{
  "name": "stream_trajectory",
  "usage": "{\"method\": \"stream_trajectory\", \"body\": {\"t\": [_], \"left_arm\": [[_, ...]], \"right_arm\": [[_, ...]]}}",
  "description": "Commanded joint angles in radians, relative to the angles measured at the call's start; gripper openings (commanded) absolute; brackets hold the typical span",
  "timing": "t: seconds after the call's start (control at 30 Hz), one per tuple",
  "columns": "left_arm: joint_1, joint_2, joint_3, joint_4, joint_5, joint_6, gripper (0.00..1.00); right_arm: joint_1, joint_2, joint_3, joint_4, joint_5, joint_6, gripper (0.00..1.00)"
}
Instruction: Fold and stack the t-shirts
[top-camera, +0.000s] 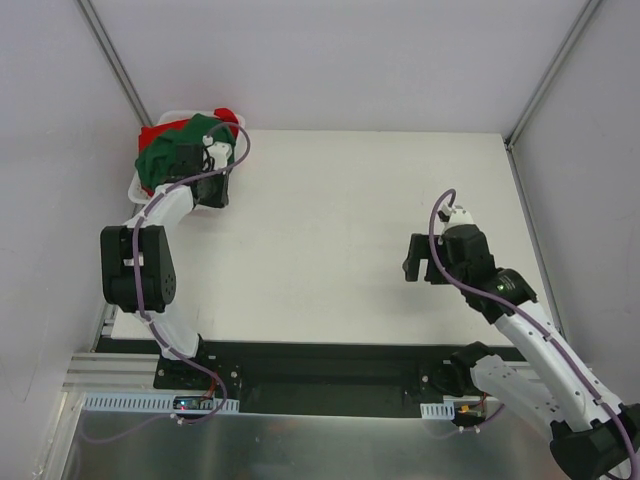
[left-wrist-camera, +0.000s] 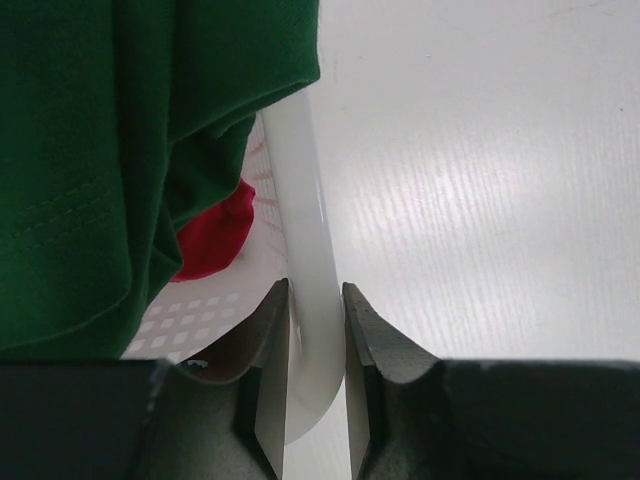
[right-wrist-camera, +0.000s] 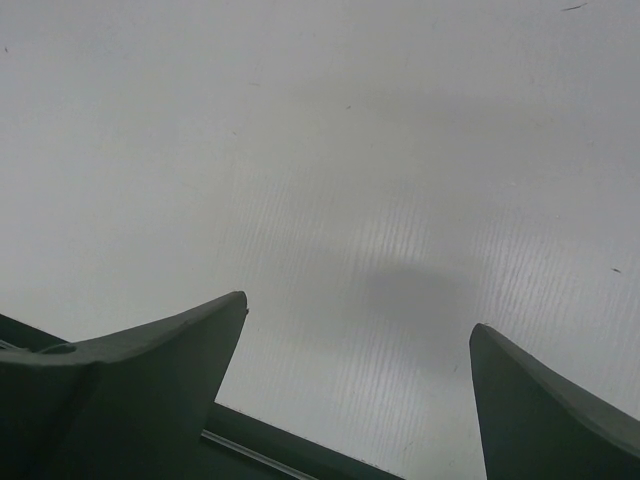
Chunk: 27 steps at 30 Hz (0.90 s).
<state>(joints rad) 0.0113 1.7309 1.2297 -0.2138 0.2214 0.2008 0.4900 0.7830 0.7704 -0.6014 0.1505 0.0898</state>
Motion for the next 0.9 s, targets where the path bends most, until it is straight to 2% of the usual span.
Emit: {"method": "stream_trajectory", "body": {"t": [0.0, 0.33, 0.73, 0.77, 0.87], "left_arm": [[0.061, 0.048, 0.022, -0.039, 0.044, -0.024, 0.0], [0.151, 0.081, 0.051, -0.032, 0.081, -0.011, 0.0], [0.191, 0.111, 0.063, -0.029, 0.022, 0.017, 0.0], [0.193, 0.111, 0.063, -0.029, 0.025, 0.012, 0.1], [0.191, 0.096, 0.062, -0.027, 0.041, -0.004, 0.59]], "right_arm": [[-0.01, 0.024, 0.056, 0.031, -0.029, -0.024, 0.96], [-0.024, 0.093, 0.106, 0.035, -0.063, -0.053, 0.96], [-0.039, 0.113, 0.105, 0.035, -0.095, -0.061, 0.96], [-0.039, 0.114, 0.107, 0.037, -0.097, -0.062, 0.96], [-0.042, 0.113, 0.107, 0.035, -0.103, -0.067, 0.96]]}}
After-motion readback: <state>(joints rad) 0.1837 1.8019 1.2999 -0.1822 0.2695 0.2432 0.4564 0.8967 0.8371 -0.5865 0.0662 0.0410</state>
